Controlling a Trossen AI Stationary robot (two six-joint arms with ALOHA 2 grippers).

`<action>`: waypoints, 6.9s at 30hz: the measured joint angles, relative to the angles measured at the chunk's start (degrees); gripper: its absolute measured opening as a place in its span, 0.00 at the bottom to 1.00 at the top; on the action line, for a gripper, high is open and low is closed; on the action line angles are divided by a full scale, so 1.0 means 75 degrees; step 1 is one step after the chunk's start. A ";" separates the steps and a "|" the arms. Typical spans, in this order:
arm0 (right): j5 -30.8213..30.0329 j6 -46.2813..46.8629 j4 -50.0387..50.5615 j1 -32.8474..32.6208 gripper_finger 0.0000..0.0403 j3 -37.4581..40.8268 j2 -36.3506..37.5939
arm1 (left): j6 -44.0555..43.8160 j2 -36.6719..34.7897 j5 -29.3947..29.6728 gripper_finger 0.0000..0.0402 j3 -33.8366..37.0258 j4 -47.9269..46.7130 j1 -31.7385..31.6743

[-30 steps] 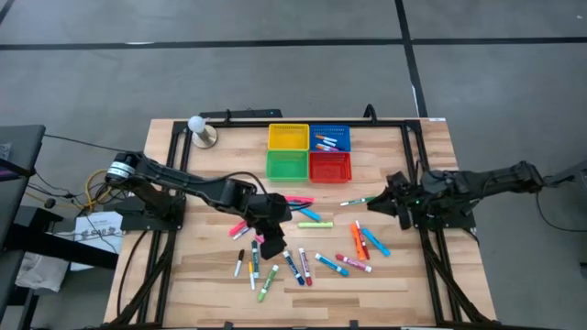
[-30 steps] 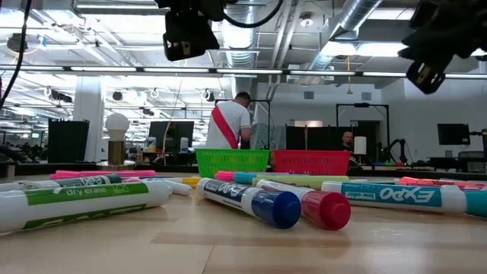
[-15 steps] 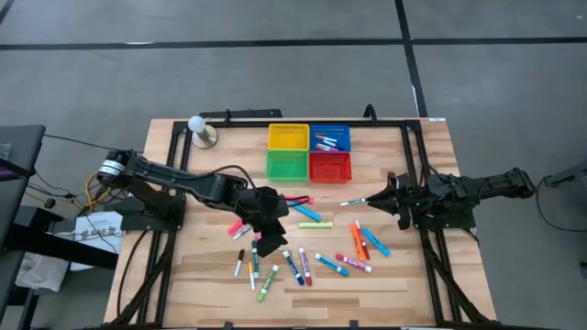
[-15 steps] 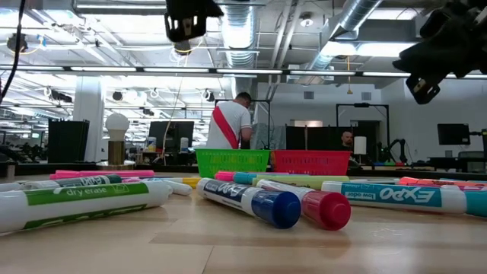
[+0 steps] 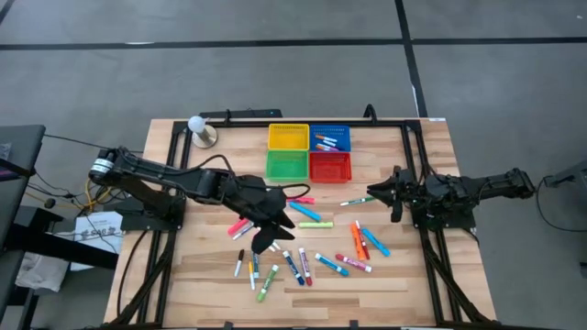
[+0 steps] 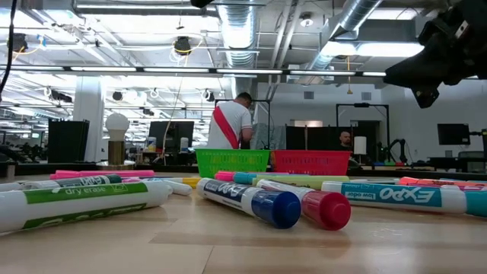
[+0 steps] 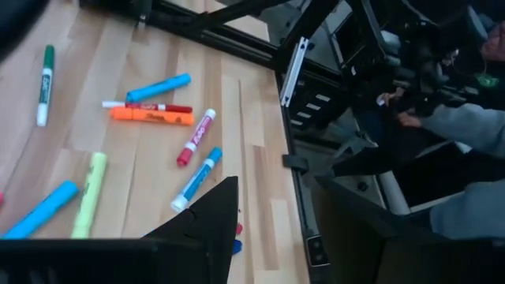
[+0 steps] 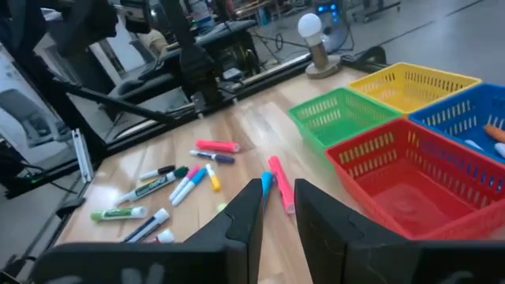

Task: Pick & Place Markers
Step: Put the top small yellow highlighter pen into the blue bin

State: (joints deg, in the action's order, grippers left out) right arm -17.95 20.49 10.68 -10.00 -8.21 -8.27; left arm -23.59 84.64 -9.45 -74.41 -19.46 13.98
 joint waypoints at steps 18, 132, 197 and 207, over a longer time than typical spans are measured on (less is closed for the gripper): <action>0.0000 0.0003 0.0003 0.0000 0.16 0.0000 0.0000 | -0.0143 0.0268 0.0653 0.40 0.1557 -0.0094 0.0023; -0.0021 0.0006 0.0136 0.0000 0.16 -0.0009 -0.0003 | -0.0085 0.1965 0.2463 0.13 0.3057 0.1382 -0.0188; -0.0027 0.0794 -0.2588 0.0000 0.16 -0.0009 -0.0003 | -0.0442 -0.0411 0.2396 0.13 0.3031 0.5141 -0.1329; -0.0344 0.0248 -0.3526 0.0000 0.16 -0.0009 -0.0287 | -0.0492 -0.0408 0.2398 0.13 0.3031 0.5682 -0.1329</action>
State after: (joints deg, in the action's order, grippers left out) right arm -20.54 22.35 -15.77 -10.00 -8.27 -10.43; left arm -27.28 81.58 8.54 -51.68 23.15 4.01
